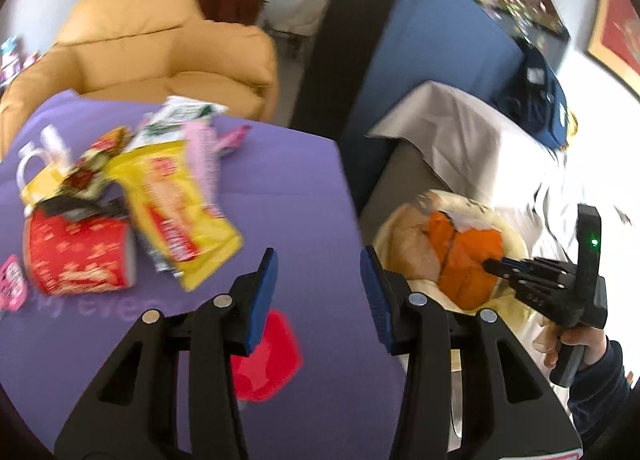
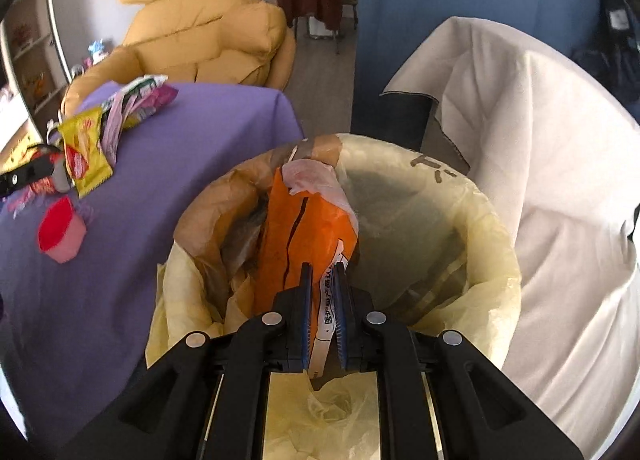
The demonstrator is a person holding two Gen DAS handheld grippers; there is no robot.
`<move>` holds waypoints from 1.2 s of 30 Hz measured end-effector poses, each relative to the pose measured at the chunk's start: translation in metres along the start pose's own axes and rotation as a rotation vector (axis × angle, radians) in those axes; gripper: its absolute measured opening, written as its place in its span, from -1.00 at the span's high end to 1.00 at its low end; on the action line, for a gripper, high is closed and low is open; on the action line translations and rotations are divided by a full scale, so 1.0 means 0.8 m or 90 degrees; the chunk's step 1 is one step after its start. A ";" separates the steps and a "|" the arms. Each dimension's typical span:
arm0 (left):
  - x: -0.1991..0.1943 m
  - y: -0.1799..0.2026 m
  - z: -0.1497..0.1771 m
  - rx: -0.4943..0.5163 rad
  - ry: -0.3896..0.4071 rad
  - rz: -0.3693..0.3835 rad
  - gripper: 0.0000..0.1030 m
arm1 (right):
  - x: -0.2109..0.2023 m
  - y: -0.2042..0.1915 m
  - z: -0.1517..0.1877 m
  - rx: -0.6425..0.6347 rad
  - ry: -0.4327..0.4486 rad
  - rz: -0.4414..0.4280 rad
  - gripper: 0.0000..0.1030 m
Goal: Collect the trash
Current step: 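Lower the orange bag into the bin and open the right tool, then move the right tool to the yellow chip bag and grasp it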
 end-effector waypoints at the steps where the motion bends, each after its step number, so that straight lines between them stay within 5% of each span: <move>1: -0.008 -0.008 0.001 -0.010 0.007 -0.004 0.20 | -0.001 0.003 -0.001 0.007 0.000 -0.002 0.75; 7: -0.047 -0.037 0.001 -0.008 0.043 -0.032 0.13 | -0.020 0.015 -0.010 0.036 0.026 -0.016 0.38; 13: -0.075 -0.068 0.011 -0.010 0.068 -0.058 0.13 | -0.052 0.002 -0.021 -0.007 0.066 0.015 0.37; 30: -0.122 -0.176 0.010 -0.072 0.110 -0.153 0.11 | -0.043 -0.133 -0.053 -0.044 0.098 -0.096 0.37; 36: -0.094 -0.192 -0.001 -0.107 0.094 -0.110 0.11 | -0.028 -0.161 -0.045 -0.057 0.075 -0.120 0.37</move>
Point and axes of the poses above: each gripper's, at about its wrist camera, not at the fingertips, and x roughly the way its jaws point, y to its right, z to its underside, the point moved 6 cm from there along x, roughly the way its jaws point, and after that the axes turned 12 degrees about z, right-handed, at the moved point
